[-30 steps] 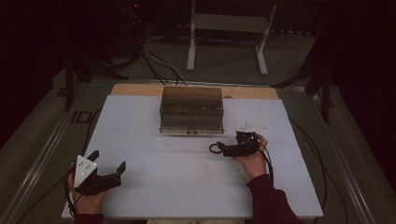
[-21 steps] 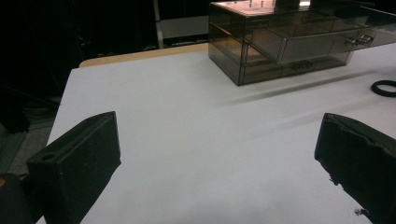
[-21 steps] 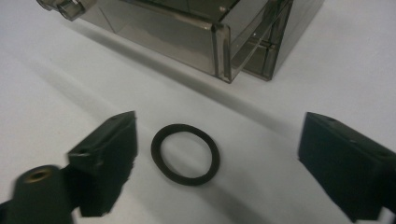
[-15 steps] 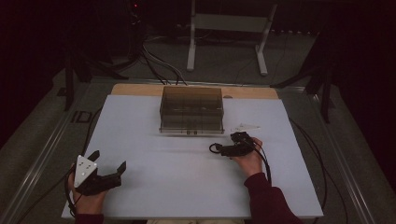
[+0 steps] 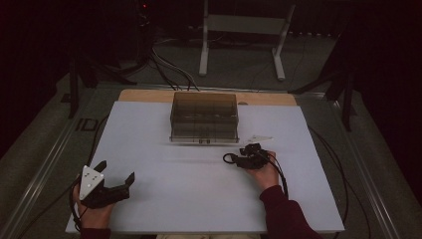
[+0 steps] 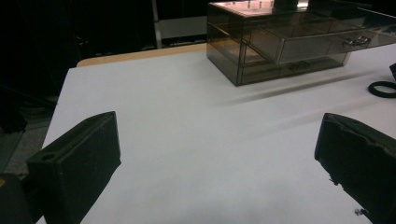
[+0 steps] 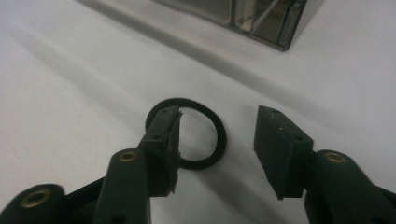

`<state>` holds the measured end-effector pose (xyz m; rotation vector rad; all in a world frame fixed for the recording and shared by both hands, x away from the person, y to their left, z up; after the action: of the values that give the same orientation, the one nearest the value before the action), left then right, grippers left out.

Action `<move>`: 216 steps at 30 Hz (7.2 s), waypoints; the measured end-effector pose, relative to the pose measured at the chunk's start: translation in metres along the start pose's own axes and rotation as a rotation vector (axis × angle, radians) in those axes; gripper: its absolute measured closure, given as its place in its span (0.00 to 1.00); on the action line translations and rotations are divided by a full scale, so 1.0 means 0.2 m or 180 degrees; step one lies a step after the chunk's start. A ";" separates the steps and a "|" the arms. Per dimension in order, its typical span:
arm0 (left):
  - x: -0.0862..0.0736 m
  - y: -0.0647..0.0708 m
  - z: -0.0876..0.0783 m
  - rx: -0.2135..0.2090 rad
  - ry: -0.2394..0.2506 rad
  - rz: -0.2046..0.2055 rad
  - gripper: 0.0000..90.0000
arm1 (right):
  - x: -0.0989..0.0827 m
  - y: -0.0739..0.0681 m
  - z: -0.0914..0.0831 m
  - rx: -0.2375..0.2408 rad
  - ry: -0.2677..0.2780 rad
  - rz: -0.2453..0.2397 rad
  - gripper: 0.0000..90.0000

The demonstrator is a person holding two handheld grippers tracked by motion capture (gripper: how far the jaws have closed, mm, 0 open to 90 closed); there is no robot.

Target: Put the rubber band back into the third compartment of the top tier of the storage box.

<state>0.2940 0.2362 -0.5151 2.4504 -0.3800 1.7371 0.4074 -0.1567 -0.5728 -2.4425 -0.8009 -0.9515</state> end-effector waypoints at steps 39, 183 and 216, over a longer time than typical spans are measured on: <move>-0.01 0.01 0.01 -0.0011 -0.0025 0.0026 0.01 | -0.06 -0.02 0.00 -0.0026 -0.0108 -0.0117 0.92; -0.02 0.02 0.02 -0.0021 -0.0070 0.0073 0.01 | 0.48 -0.03 -0.12 -0.0197 0.0182 -0.0088 0.97; -0.02 0.02 0.03 -0.0022 -0.0073 0.0070 0.01 | 0.50 -0.08 -0.15 -0.0097 0.0371 -0.0208 0.52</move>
<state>0.2964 0.2320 -0.5212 2.4726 -0.4160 1.7145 0.4445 -0.1244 -0.4793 -2.3741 -0.8355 -1.1269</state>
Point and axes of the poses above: each handheld gripper's, and its own axes: z roughly forward along the jaws, x roughly out of its top, y roughly to its right, the point moved 8 cm from there along z, roughly forward along the jaws, and after that the axes turned 5 degrees about x, right-handed, at the moved point
